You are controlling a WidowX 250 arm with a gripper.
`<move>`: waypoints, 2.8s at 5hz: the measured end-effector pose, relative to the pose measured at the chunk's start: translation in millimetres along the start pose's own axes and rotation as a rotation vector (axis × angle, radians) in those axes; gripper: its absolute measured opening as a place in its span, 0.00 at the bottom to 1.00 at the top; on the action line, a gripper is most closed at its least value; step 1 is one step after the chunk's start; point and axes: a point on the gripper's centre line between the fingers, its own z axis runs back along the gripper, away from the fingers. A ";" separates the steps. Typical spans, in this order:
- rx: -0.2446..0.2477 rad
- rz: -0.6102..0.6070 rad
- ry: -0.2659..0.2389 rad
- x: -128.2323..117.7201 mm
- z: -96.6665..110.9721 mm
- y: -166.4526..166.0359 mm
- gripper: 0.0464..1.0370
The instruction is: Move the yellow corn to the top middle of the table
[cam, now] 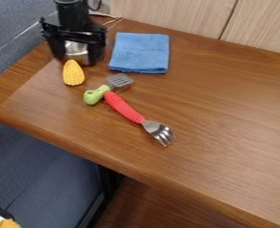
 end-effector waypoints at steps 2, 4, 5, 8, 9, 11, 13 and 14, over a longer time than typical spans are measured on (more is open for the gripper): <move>0.017 0.039 0.073 -6.8 -26.4 2.4 0.96; 0.043 0.037 0.102 -10.0 -43.4 4.9 0.66; 0.041 0.047 0.103 -10.2 -43.3 4.0 0.63; 0.019 0.046 0.088 -8.6 -14.7 1.1 0.63; -0.032 0.055 -0.006 8.6 22.2 -14.5 0.63; -0.171 -0.123 -0.051 42.0 60.4 -117.4 0.63; -0.225 -0.233 -0.005 64.4 23.7 -196.5 0.63; -0.241 -0.253 -0.034 81.8 4.3 -210.2 0.63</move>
